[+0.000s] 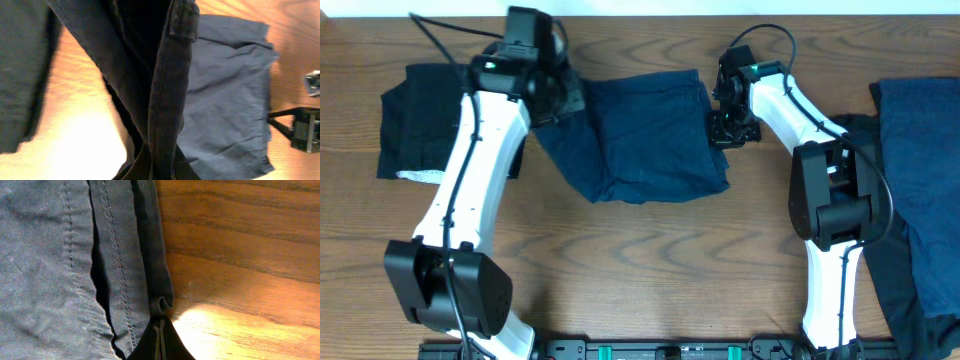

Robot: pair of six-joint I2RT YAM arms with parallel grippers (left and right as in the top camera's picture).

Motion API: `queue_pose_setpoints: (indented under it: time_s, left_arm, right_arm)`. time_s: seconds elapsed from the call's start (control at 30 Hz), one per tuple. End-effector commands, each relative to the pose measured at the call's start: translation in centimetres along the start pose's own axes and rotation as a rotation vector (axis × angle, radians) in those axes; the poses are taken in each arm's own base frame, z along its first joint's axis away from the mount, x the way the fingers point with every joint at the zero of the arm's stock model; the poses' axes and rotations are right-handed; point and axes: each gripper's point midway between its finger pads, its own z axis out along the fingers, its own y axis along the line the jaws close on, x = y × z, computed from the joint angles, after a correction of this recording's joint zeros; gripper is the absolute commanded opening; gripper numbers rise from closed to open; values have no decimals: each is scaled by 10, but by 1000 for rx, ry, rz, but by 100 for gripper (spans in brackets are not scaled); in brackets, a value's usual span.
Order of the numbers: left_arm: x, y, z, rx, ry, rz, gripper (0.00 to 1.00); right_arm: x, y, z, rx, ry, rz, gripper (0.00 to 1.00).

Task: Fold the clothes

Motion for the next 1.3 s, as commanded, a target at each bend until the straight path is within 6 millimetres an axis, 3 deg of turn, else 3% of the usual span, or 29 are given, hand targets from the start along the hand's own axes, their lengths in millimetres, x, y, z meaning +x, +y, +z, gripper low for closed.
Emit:
queue_pose_setpoints:
  time_s: [0.0, 0.3, 0.6, 0.73, 0.9, 1.27]
  left_arm:
    - [-1, -25, 7, 43, -1, -17, 6]
    - [17, -83, 28, 114, 3, 70, 6]
    - [36, -120, 73, 147, 39, 68, 6]
    - [51, -133, 91, 150, 68, 102, 6]
    - [51, -142, 106, 166, 57, 93, 6]
    - [45, -155, 108, 221, 49, -11, 6]
  right_arm:
    - [11, -2, 7, -5, 38, -7, 1]
    - [12, 4, 8, -5, 39, -22, 1]
    - [14, 17, 10, -6, 34, -53, 1]
    - [14, 17, 11, -6, 34, -54, 1]
    - [14, 17, 11, -7, 34, -54, 1]
    - [14, 17, 11, -6, 34, -54, 1]
